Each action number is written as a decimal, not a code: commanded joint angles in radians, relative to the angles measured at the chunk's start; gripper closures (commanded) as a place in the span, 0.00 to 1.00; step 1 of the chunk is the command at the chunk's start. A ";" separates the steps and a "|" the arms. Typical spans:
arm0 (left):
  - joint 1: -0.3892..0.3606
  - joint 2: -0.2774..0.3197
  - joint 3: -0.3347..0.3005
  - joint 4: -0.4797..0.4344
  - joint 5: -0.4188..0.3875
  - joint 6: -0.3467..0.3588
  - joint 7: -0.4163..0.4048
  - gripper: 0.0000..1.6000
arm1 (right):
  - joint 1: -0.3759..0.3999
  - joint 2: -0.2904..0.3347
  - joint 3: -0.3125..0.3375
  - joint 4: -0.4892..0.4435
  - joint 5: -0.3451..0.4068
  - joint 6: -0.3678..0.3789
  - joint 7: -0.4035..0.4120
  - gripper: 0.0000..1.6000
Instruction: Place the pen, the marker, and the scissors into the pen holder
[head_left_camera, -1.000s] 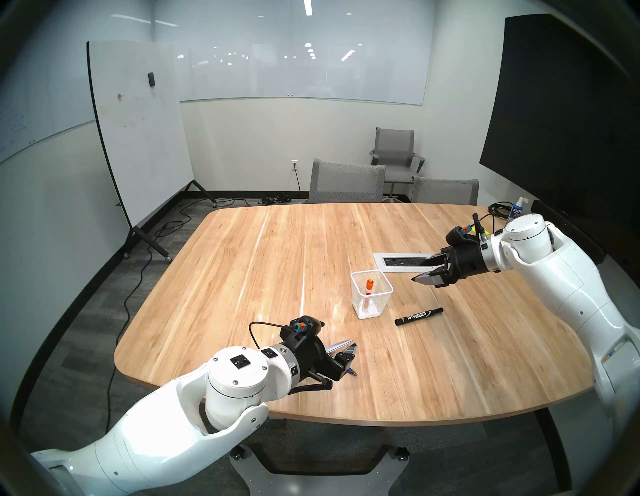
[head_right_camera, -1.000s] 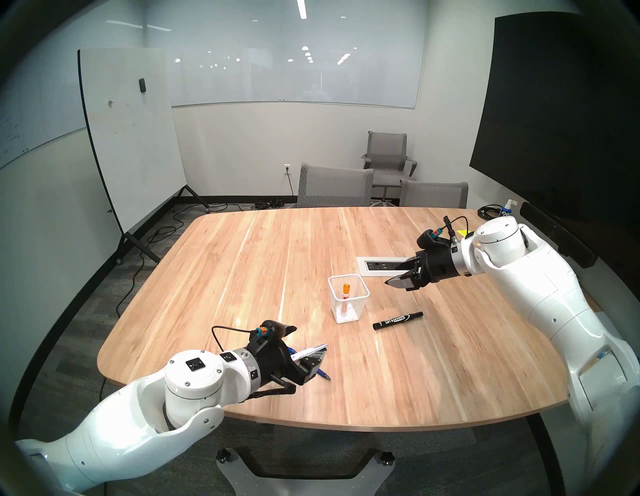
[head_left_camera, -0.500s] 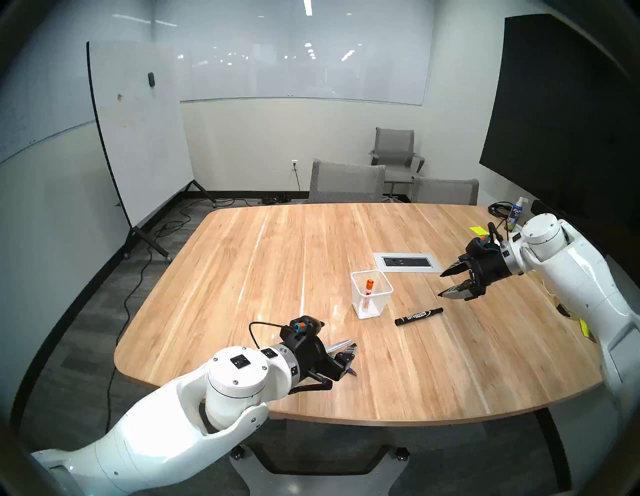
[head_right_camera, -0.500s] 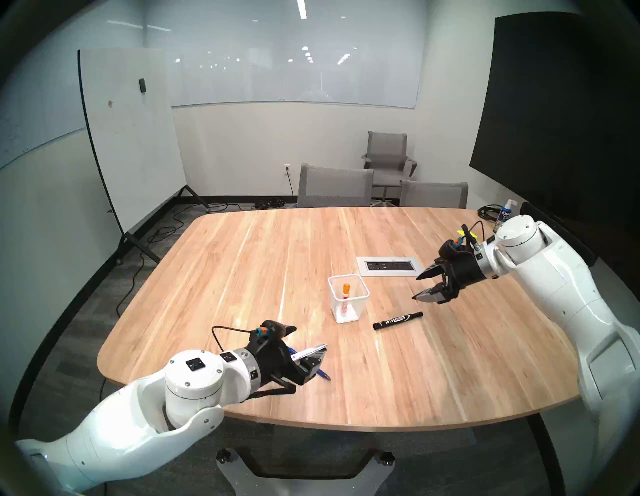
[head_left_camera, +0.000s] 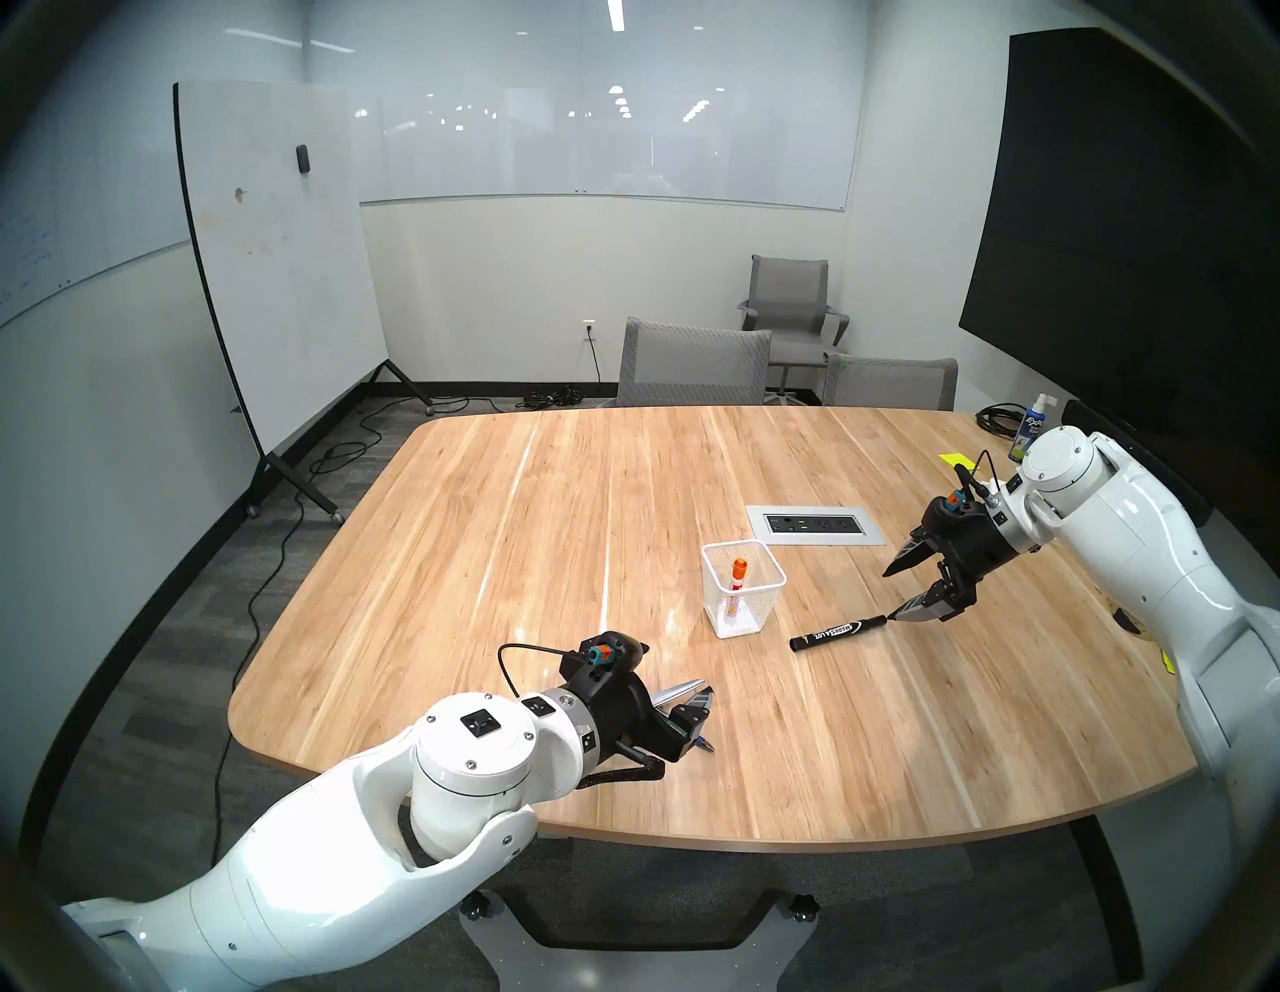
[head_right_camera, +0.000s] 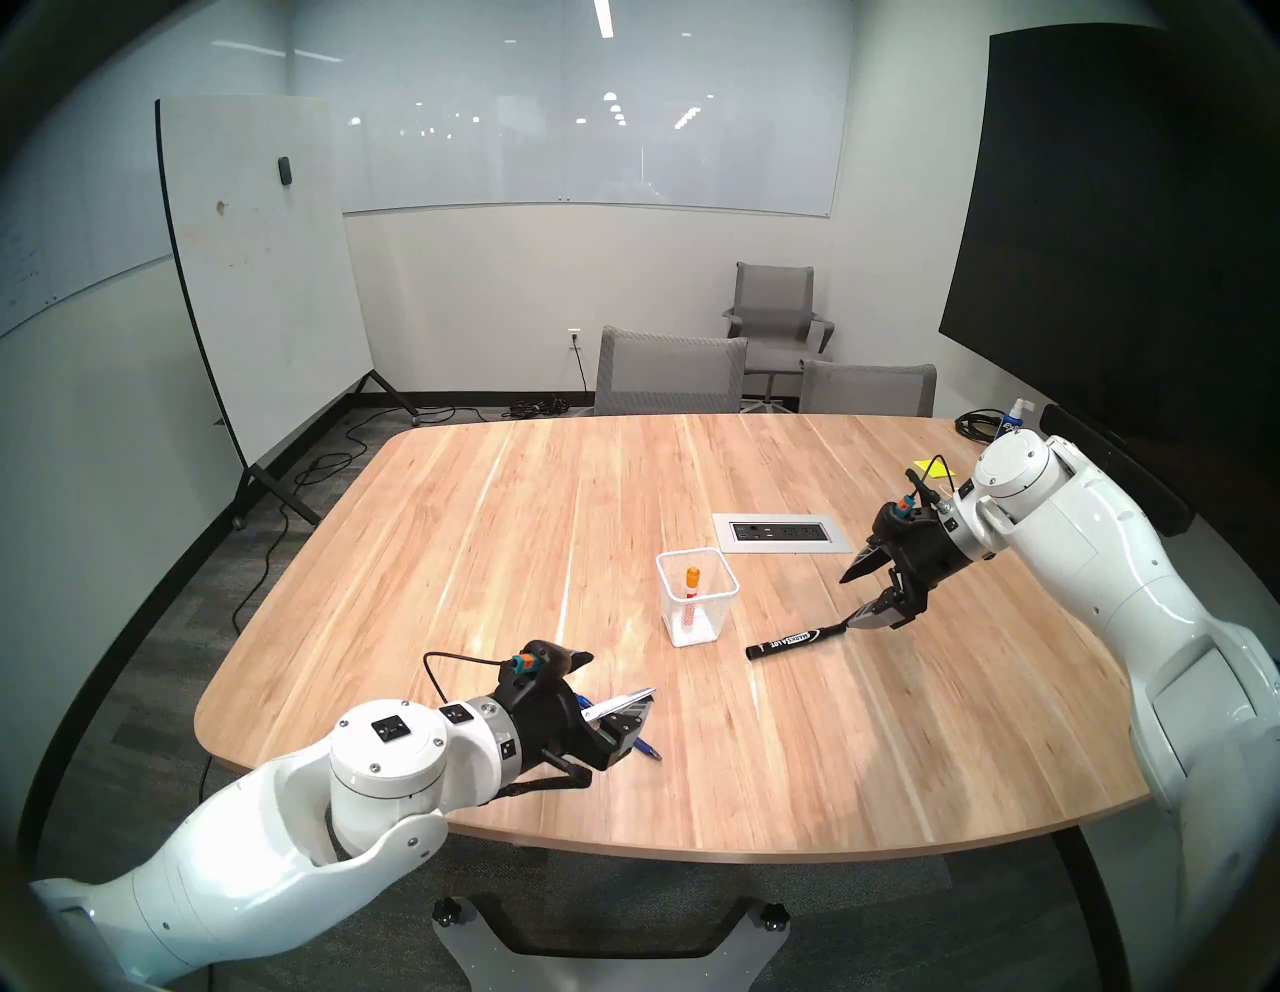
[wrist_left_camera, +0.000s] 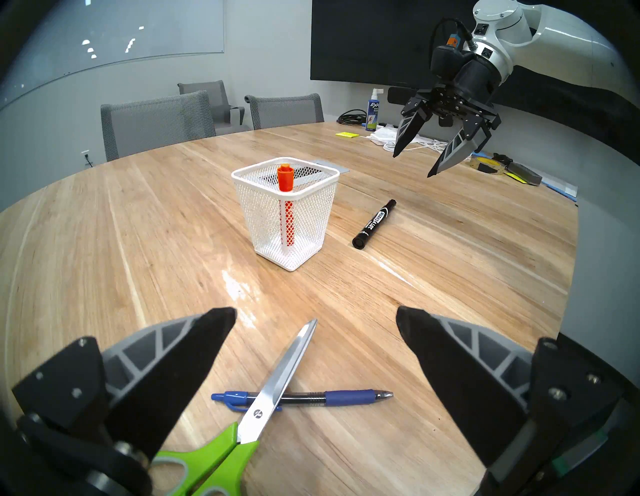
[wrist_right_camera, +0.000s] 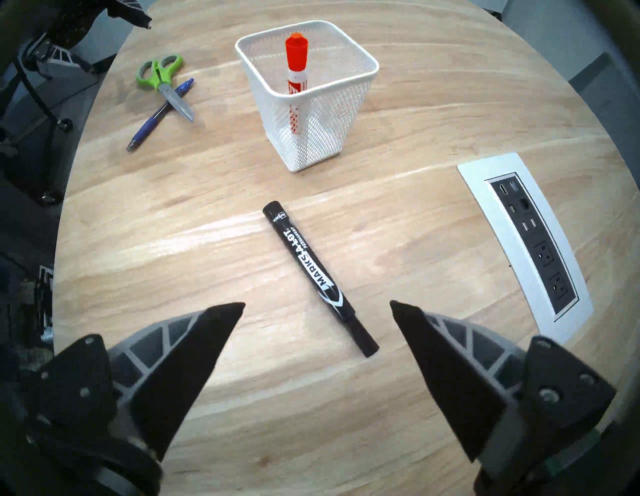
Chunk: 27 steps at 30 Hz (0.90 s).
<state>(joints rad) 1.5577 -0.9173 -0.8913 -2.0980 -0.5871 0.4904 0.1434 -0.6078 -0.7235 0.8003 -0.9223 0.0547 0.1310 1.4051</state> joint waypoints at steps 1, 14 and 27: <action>-0.002 -0.004 -0.002 -0.016 0.001 -0.006 0.001 0.00 | 0.070 -0.055 -0.013 0.037 -0.030 -0.026 0.015 0.00; -0.002 -0.004 -0.002 -0.016 0.001 -0.007 0.001 0.00 | 0.102 -0.128 -0.061 0.145 -0.091 -0.037 0.039 0.00; -0.002 -0.004 -0.002 -0.016 0.001 -0.007 0.001 0.00 | 0.107 -0.175 -0.059 0.230 -0.106 -0.055 0.049 0.00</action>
<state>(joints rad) 1.5577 -0.9173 -0.8914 -2.0980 -0.5870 0.4904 0.1434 -0.5359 -0.8732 0.7303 -0.7163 -0.0592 0.0816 1.4522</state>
